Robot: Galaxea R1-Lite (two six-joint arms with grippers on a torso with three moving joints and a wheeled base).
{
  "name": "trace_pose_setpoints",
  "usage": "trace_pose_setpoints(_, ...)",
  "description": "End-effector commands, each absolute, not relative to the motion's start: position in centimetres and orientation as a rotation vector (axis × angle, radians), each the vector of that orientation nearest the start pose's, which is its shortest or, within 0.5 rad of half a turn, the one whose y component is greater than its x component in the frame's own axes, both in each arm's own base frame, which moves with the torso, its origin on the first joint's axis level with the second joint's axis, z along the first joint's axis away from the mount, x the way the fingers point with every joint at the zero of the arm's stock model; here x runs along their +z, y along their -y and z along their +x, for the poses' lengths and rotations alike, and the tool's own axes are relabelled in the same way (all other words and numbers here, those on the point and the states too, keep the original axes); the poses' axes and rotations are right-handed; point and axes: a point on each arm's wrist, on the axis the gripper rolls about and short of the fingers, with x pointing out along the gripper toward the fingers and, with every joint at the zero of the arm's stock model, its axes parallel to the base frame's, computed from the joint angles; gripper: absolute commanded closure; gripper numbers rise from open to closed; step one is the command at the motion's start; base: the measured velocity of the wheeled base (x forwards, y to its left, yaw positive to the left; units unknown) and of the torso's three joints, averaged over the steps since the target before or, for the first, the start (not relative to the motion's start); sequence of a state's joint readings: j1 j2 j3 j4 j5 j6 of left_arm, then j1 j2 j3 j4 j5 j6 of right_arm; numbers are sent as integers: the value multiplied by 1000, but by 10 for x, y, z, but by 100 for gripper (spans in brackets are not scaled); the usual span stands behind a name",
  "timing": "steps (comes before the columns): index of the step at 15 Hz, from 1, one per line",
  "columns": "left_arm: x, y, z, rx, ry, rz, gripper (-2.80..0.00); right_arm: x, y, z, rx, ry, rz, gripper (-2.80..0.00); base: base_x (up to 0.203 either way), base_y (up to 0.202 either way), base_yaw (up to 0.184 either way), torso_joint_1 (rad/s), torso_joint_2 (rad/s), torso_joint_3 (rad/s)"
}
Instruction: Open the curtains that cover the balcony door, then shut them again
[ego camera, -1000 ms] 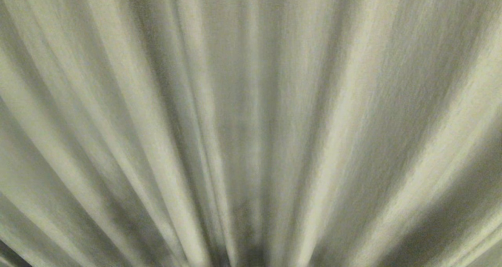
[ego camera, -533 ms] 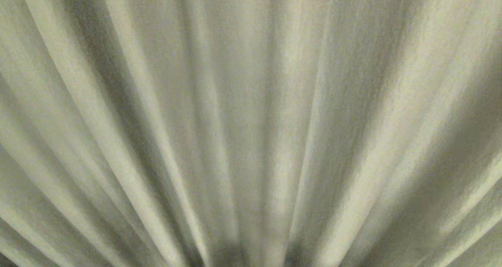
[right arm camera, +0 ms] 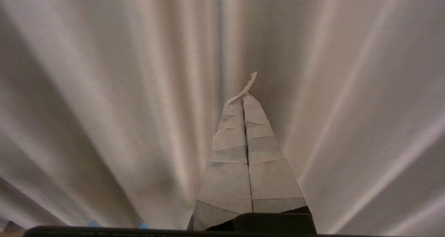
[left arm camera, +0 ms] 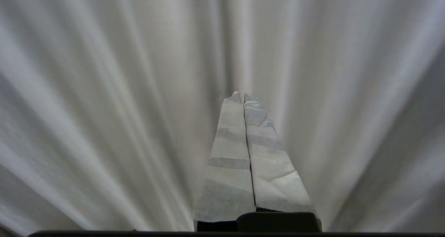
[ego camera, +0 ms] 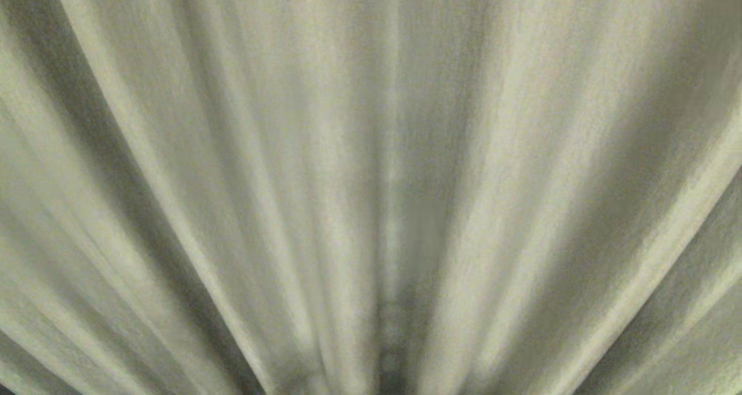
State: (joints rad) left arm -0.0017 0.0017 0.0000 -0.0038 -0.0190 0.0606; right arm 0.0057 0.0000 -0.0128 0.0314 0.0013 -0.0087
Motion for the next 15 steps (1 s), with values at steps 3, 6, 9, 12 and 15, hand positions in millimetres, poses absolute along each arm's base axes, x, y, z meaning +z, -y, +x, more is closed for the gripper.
trace_pose_setpoints(3,76,0,-23,-20,5,61,0,76,0,-24,8,-20,-9,0,0,-190,2,2,2,5)
trace_pose_setpoints(6,76,0,-23,-21,5,63,0,76,0,-24,8,-20,-9,0,0,-191,2,0,4,2)
trace_pose_setpoints(9,76,0,-23,-20,5,64,0,76,0,-24,8,-20,-9,0,0,-190,5,1,6,5)
trace_pose_setpoints(12,76,0,-23,-20,5,66,0,76,0,-24,8,-21,-9,0,0,-189,2,4,2,3)
trace_pose_setpoints(15,76,0,-23,-19,5,66,0,76,0,-24,8,-18,-9,0,0,-191,3,2,2,1)
